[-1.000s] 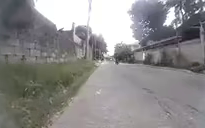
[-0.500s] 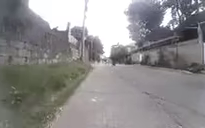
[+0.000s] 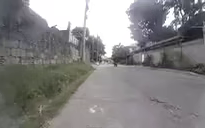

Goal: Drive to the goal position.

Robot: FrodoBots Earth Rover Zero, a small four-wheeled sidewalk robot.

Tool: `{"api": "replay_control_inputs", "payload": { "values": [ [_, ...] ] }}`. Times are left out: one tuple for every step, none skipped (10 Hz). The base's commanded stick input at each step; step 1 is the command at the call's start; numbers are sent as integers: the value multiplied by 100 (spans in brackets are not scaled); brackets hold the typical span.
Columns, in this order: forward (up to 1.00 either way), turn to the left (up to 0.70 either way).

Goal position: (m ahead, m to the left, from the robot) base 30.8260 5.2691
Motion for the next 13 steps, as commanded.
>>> {"api": "replay_control_inputs", "payload": {
  "values": [
    [70,0],
    [70,0],
    [70,0],
    [70,0],
    [70,0],
    [70,0],
    [70,0],
    [70,0],
    [70,0],
    [70,0],
    [70,0],
    [70,0],
    [70,0]
  ]
}}
